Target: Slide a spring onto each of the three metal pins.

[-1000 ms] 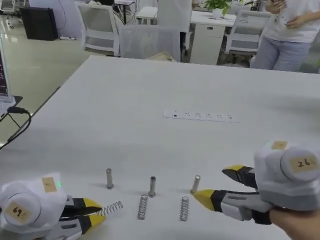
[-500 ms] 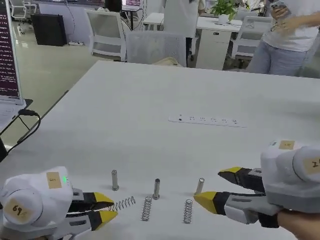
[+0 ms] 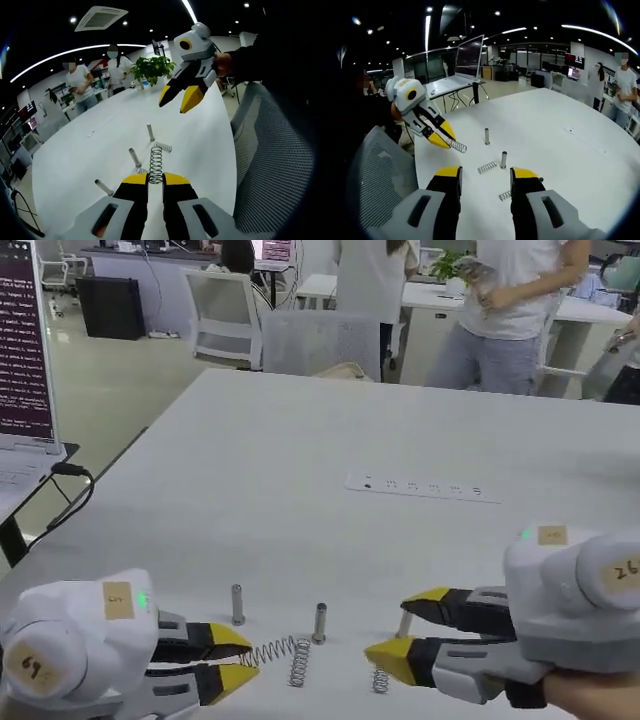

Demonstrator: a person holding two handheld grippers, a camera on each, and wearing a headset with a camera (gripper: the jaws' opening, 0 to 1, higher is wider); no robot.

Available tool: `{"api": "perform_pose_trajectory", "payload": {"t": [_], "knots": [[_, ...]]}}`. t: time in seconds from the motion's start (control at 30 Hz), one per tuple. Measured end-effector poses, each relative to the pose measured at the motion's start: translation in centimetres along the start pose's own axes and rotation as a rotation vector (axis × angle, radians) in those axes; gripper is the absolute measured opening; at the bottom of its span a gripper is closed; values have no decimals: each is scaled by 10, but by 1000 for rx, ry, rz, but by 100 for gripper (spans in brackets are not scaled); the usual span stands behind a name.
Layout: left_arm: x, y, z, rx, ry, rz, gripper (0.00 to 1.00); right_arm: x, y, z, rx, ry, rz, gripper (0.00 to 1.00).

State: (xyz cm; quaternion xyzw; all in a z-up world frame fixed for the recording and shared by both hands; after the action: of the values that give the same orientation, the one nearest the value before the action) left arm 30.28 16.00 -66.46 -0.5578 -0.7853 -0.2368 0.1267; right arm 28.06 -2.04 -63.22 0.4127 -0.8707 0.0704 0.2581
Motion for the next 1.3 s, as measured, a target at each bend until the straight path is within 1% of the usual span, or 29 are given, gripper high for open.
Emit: {"api": "perform_pose_trajectory", "payload": {"t": [0.17,0.27,0.4,0.57,0.67,0.8,0.87,0.93,1.07,1.2,1.3], "knots": [[0,-5,-8,-21,-12,22,3,-4,7,-1,9,-4,-40,33],[0,-9,-15,-32,-25,39,3,-5,13,-1,5,-8,-86,32],[0,-15,-22,-46,-40,65,3,-6,19,-1,14,-9,-123,30],[-1,-20,-29,-58,-55,88,3,-10,26,1,21,2,-165,25],[0,-24,-32,-65,-62,102,3,-10,31,2,21,3,-192,25],[0,-28,-36,-75,-69,119,3,-10,36,1,15,-9,-229,25],[0,-30,-38,-76,-76,125,3,-10,39,1,10,-14,-255,25],[0,-31,-40,-78,-86,132,3,-9,39,1,11,-14,-260,24],[0,-32,-43,-83,-93,139,3,-10,40,1,13,-11,-270,23],[0,-33,-45,-82,-101,146,3,-10,43,1,14,-13,-294,22],[0,-35,-47,-84,-105,153,3,-10,45,0,11,-24,-311,20]]}}
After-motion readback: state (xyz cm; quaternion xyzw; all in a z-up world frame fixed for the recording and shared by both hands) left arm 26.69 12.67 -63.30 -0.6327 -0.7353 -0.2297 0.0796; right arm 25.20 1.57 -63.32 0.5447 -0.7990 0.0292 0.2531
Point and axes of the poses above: the centre of the closed fingertips' face, and the gripper's own axes: x roughly backward along the fingers, y roughly to its left, z roughly out of its underside, the point moved 6 cm from there along x, roughly backward along the fingers, and after that the axes turned 3 degrees about -z, right-handed, at the moved point
